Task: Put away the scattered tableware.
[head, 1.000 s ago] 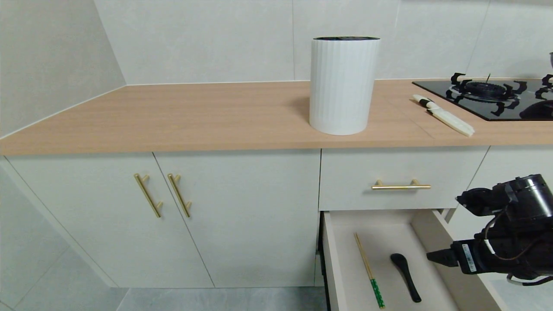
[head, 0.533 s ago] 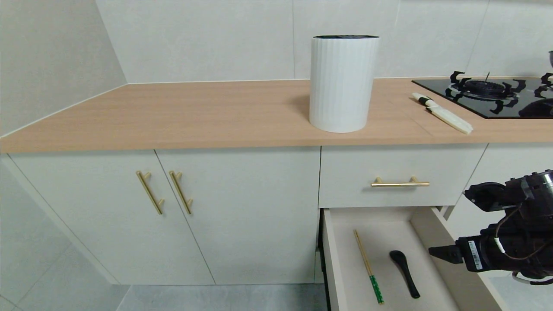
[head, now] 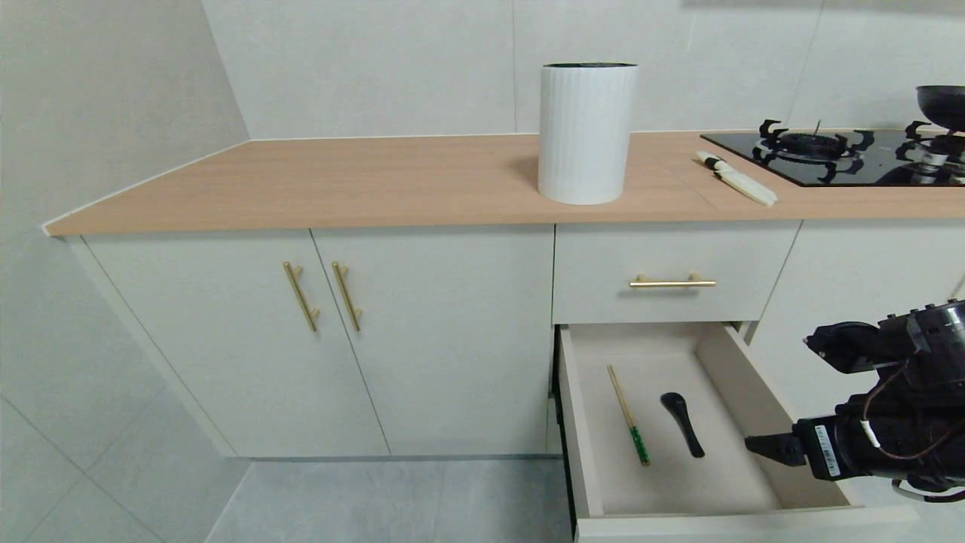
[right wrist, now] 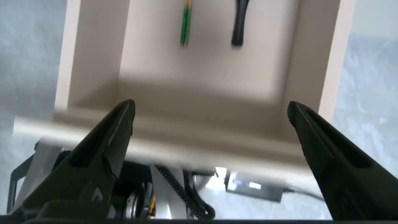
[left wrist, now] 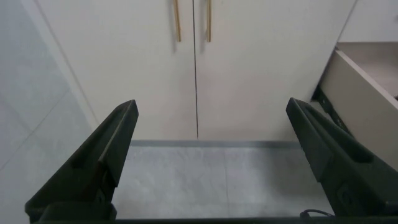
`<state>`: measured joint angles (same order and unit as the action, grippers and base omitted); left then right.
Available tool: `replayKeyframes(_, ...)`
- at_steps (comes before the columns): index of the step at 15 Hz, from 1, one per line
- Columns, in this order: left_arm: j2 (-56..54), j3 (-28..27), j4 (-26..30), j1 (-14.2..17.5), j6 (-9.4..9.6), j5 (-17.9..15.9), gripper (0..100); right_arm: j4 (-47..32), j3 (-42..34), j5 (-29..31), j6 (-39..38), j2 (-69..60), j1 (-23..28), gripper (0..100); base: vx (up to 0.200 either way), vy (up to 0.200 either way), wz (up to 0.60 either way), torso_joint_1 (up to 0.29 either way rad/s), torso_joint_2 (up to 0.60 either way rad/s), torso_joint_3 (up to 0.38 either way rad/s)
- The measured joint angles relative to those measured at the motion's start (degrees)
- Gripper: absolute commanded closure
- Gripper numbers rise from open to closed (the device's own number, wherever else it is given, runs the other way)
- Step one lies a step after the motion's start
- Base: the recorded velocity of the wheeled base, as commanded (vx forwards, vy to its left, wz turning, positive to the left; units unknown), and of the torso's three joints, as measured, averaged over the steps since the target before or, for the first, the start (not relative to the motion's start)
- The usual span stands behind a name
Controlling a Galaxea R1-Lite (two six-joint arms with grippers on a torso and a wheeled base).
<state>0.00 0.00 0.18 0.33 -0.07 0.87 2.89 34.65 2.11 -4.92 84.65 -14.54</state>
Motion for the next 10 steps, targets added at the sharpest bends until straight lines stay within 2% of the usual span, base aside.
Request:
replayKeyframes(4, 0.0, 0.0, 0.0, 0.0, 0.02, 0.0, 0, -1.5, -0.1, -0.1, 0.0, 0.0, -0.6, 0, 0.0, 0.0, 0.0, 0.0, 0.0, 0.0)
replayKeyframes(10, 0.0, 0.0, 0.0, 0.0, 0.0, 0.0, 0, -3.5, -2.5, -0.2, -0.3, 2.9, -9.6, 0, 0.0, 0.0, 0.0, 0.0, 0.0, 0.0)
